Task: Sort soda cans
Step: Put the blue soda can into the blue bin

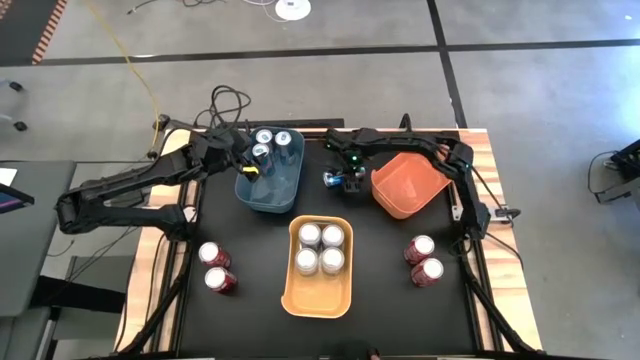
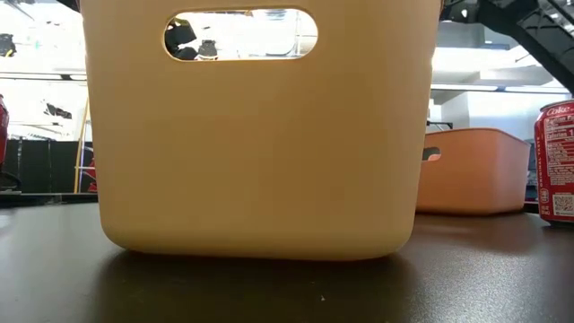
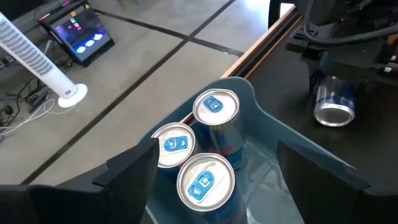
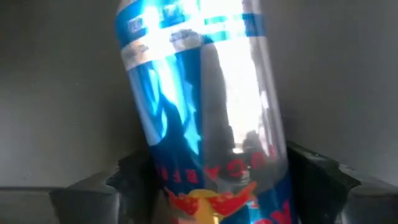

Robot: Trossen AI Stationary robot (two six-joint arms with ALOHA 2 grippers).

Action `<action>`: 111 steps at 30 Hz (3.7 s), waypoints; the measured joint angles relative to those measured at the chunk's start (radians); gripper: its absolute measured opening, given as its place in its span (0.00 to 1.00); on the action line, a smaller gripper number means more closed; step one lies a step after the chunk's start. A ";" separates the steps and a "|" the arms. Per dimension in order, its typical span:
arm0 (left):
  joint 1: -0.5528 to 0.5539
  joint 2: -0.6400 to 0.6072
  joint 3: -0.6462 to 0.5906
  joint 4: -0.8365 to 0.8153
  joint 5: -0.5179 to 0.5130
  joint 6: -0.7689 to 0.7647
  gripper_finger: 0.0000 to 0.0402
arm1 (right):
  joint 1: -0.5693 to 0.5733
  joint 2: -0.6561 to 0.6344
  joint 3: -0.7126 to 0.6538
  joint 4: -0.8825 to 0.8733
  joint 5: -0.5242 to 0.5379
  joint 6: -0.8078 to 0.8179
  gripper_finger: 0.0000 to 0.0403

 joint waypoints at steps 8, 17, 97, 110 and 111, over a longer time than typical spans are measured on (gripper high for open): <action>0.000 0.000 0.000 0.000 0.006 -0.017 0.80 | 0.008 -0.027 0.002 -0.001 0.006 0.031 0.55; -0.023 0.063 0.000 0.163 0.333 0.085 0.80 | 0.055 -0.232 0.002 0.072 0.008 0.123 0.59; 0.012 -0.131 -0.424 1.102 0.551 -0.203 0.59 | 0.070 -0.483 -0.665 1.815 -0.314 0.818 0.97; 0.002 -0.133 -0.441 1.139 0.579 -0.240 0.59 | 0.087 -0.296 -0.444 1.827 -0.420 0.872 0.97; 0.003 -0.133 -0.441 1.140 0.578 -0.239 0.59 | 0.090 -0.288 -0.433 1.819 -0.425 0.875 0.97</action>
